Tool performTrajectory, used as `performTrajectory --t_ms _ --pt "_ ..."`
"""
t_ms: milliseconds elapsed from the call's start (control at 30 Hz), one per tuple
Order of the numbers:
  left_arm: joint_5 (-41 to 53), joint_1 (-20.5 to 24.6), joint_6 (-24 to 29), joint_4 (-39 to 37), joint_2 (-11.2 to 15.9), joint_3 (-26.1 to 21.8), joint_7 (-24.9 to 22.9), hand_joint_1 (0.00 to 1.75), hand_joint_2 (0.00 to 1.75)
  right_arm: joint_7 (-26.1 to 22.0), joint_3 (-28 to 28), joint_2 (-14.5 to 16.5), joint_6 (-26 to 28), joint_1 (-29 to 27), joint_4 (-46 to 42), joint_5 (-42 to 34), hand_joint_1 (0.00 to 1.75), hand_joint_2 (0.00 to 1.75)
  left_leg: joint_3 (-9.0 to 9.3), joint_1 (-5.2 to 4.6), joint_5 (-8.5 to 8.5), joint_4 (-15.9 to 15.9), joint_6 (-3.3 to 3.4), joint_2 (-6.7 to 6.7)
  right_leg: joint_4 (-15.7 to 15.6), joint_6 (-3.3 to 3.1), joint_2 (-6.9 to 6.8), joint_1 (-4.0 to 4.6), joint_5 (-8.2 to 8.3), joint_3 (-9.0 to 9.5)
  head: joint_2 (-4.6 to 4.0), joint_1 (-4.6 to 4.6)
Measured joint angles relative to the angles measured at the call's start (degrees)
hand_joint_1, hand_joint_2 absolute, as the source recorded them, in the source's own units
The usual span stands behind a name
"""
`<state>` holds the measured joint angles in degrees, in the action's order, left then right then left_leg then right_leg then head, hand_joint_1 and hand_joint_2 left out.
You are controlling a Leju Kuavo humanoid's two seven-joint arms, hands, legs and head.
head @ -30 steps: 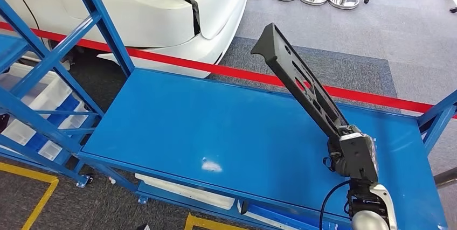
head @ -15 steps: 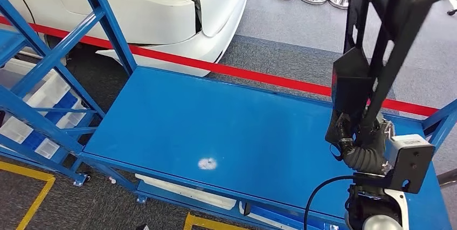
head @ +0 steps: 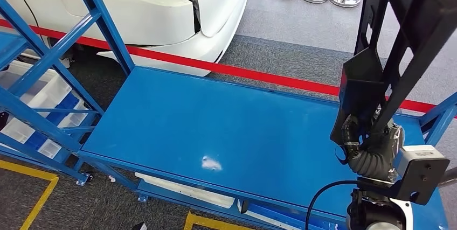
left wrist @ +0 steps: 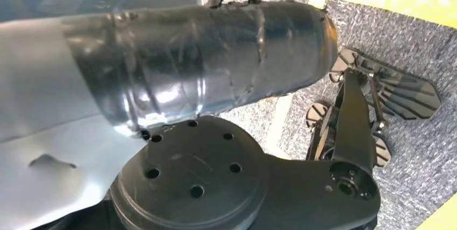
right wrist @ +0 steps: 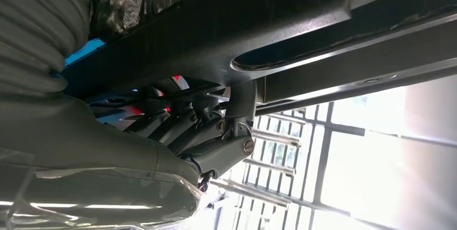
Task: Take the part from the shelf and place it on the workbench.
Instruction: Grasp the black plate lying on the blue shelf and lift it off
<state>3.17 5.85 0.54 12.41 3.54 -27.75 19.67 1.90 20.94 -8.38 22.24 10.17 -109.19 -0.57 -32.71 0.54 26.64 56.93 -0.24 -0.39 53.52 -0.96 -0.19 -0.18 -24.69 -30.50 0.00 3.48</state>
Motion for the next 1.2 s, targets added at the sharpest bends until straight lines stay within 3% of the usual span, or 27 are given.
performTrajectory --t_ms 100,133,167,200,267,333,467,533,600,633,667,700,733,800,833,867,967,1000,1033,1100,1133,1167,1200 --pt "0.00 -0.06 -0.65 -0.01 0.08 -0.01 -0.14 0.00 0.00 -0.22 0.08 0.20 0.54 -0.33 -0.07 0.27 1.75 1.75 -4.19 0.08 6.42 10.63 -0.43 0.04 -0.22 -0.43 -0.13 -0.05 0.49 -0.19 0.00 0.17" --pt "0.00 -0.12 -0.96 -0.01 0.13 -0.02 -0.08 0.00 0.00 -0.23 0.09 0.20 0.58 -0.61 -0.07 0.35 1.75 1.75 -5.35 0.10 7.68 13.81 -0.51 0.05 -0.13 -0.44 -0.15 -0.03 0.52 -0.34 0.00 0.17" --pt "0.00 -0.18 -1.20 -0.02 0.17 -0.03 0.05 0.00 0.00 -0.26 0.11 0.19 0.59 -0.90 -0.06 0.47 1.75 1.75 -5.61 0.11 7.82 15.09 -0.55 0.05 0.01 -0.42 -0.14 -0.03 0.55 -0.52 0.00 0.17" --pt "0.00 -0.22 -1.39 -0.02 0.23 -0.05 0.20 0.00 0.00 -0.31 0.13 0.19 0.61 -1.13 -0.05 0.61 1.75 1.75 -4.76 0.11 6.86 14.04 -0.54 0.05 0.21 -0.40 -0.11 -0.03 0.58 -0.70 0.00 0.18" --pt "0.00 -0.16 -1.49 -0.02 0.32 -0.10 0.43 0.00 0.00 -0.49 0.15 0.18 0.71 -1.45 -0.06 0.89 1.75 1.75 -0.36 0.11 3.34 6.47 -0.31 0.06 0.77 -0.27 -0.02 -0.03 0.57 -1.05 0.00 0.21" --pt "0.00 0.02 -1.58 -0.02 0.39 -0.14 0.49 0.00 0.00 -0.85 0.14 0.14 0.86 -1.72 -0.09 1.12 1.75 1.75 3.01 0.02 1.29 0.01 0.18 0.00 1.53 0.21 0.07 0.16 0.54 -1.55 0.00 0.21" --pt "0.00 0.04 -1.86 -0.03 0.30 -0.21 0.57 0.00 0.00 -1.55 0.05 -0.26 1.02 -2.64 -0.48 1.57 1.75 1.75 2.80 -0.10 0.12 -1.31 1.55 -0.02 2.18 1.67 0.16 0.12 0.60 -2.41 0.00 0.16" --pt "0.01 0.04 -1.92 -0.04 0.06 -0.23 0.63 0.00 0.00 -1.58 -0.05 -0.59 1.04 -3.01 -0.94 1.72 1.75 1.75 1.86 0.14 -0.83 -1.48 2.23 0.14 5.62 2.41 0.23 0.01 -2.76 -3.82 0.00 0.01" --pt "0.02 0.15 -1.94 -0.04 -0.09 -0.25 0.66 0.00 0.00 -1.44 -0.14 -0.95 1.06 -3.46 -1.39 1.78 1.75 1.75 0.48 0.15 -1.78 -1.47 2.56 0.21 13.15 3.01 0.24 -0.10 -8.21 -6.27 0.00 -0.12" --pt "0.03 0.17 -1.94 -0.04 -0.13 -0.26 0.68 0.00 0.00 -1.32 -0.17 -1.09 1.06 -3.77 -1.56 1.80 1.75 1.75 -0.23 0.13 -2.27 -1.45 2.58 0.22 16.66 3.15 0.24 -0.13 -10.05 -7.19 0.00 -0.12" --pt "0.04 0.15 -1.93 -0.04 -0.15 -0.27 0.72 0.00 0.00 -1.18 -0.20 -1.21 1.05 -4.09 -1.69 1.84 1.75 1.75 -0.94 0.09 -2.78 -1.44 2.57 0.22 18.62 3.15 0.24 -0.13 -10.61 -7.30 0.00 -0.12" --pt "0.06 0.13 -1.90 -0.04 -0.17 -0.29 0.76 0.00 0.00 -1.06 -0.23 -1.32 1.03 -4.34 -1.82 1.92 1.75 1.75 -1.62 0.04 -3.30 -1.43 2.52 0.23 18.48 3.00 0.24 -0.12 -9.93 -6.42 0.00 -0.12" --pt "0.08 0.13 -1.85 -0.04 -0.20 -0.31 0.81 0.00 0.00 -0.89 -0.31 -1.44 0.98 -4.50 -1.98 2.08 1.75 1.75 -2.29 -0.04 -3.83 -1.42 2.46 0.22 16.18 2.70 0.24 -0.08 -8.37 -4.47 0.00 -0.12" --pt "0.13 0.16 -1.66 -0.04 -0.37 -0.32 0.91 0.00 0.00 -0.47 -0.51 -1.65 0.90 -4.58 -2.51 2.52 1.75 1.75 -3.30 -0.26 -4.89 -1.42 2.25 0.17 7.33 1.60 0.21 0.24 -5.90 1.64 0.00 -0.10" --pt "0.15 0.16 -1.53 -0.04 -0.49 -0.32 0.98 0.00 0.00 -0.27 -0.64 -1.73 0.88 -4.61 -2.85 2.76 1.75 1.75 -3.54 -0.31 -5.43 -1.51 2.01 0.16 3.27 1.19 0.14 0.44 -5.52 4.26 0.00 -0.02" --pt "0.17 0.16 -1.40 -0.04 -0.63 -0.32 1.04 0.00 0.00 -0.11 -0.77 -1.79 0.87 -4.65 -3.17 2.95 1.75 1.75 -3.62 -0.28 -5.96 -1.68 1.72 0.16 0.50 0.83 0.11 0.66 -5.53 5.75 0.00 0.03" --pt "0.20 0.10 -1.17 -0.04 -0.77 -0.36 1.23 0.00 0.00 0.35 -1.16 -2.04 0.79 -4.90 -3.91 3.42 1.75 1.75 -3.64 -0.13 -7.11 -2.40 0.62 0.12 -1.49 0.11 -0.04 0.75 -4.47 5.39 0.00 0.09" --pt "0.21 0.08 -1.17 -0.04 -0.73 -0.37 1.29 0.00 0.00 0.54 -1.23 -2.11 0.73 -5.00 -4.10 3.52 1.75 1.75 -3.95 -0.13 -5.92 -1.71 0.33 0.08 -1.86 -0.27 -0.15 0.62 -3.73 5.03 0.00 0.12" --pt "0.22 0.03 -1.19 -0.04 -0.68 -0.37 1.35 0.00 0.00 0.70 -1.28 -2.14 0.68 -5.11 -4.24 3.59 1.75 1.75 -4.51 -0.12 -3.57 0.11 0.10 0.05 -2.23 -0.61 -0.26 0.47 -2.86 4.53 0.00 0.16" --pt "0.25 -0.06 -1.21 -0.05 -0.56 -0.38 1.50 0.00 0.00 0.91 -1.34 -2.17 0.56 -5.35 -4.43 3.72 1.75 1.75 -6.06 0.04 3.00 6.95 -0.23 0.08 -2.38 -0.95 -0.32 0.37 -1.37 3.12 0.00 0.30" --pt "0.25 -0.09 -1.23 -0.06 -0.47 -0.38 1.57 0.00 0.00 0.98 -1.39 -2.18 0.49 -5.48 -4.48 3.82 1.75 1.75 -6.64 0.13 5.23 10.76 -0.42 0.10 -2.24 -0.92 -0.33 0.36 -0.74 2.25 0.00 0.35" --pt "0.27 -0.09 -1.26 -0.07 -0.38 -0.38 1.60 0.00 0.00 1.07 -1.41 -2.18 0.40 -5.59 -4.53 3.90 1.75 1.75 -6.71 0.22 5.99 13.62 -0.61 0.12 -1.99 -0.84 -0.36 0.35 -0.15 1.41 0.00 0.37" --pt "0.29 -0.06 -1.27 -0.07 -0.31 -0.38 1.62 0.00 0.00 1.18 -1.43 -2.18 0.31 -5.69 -4.60 4.01 1.75 1.75 -6.10 0.32 5.40 15.00 -0.78 0.14 -1.61 -0.70 -0.38 0.32 0.40 0.49 0.00 0.37"
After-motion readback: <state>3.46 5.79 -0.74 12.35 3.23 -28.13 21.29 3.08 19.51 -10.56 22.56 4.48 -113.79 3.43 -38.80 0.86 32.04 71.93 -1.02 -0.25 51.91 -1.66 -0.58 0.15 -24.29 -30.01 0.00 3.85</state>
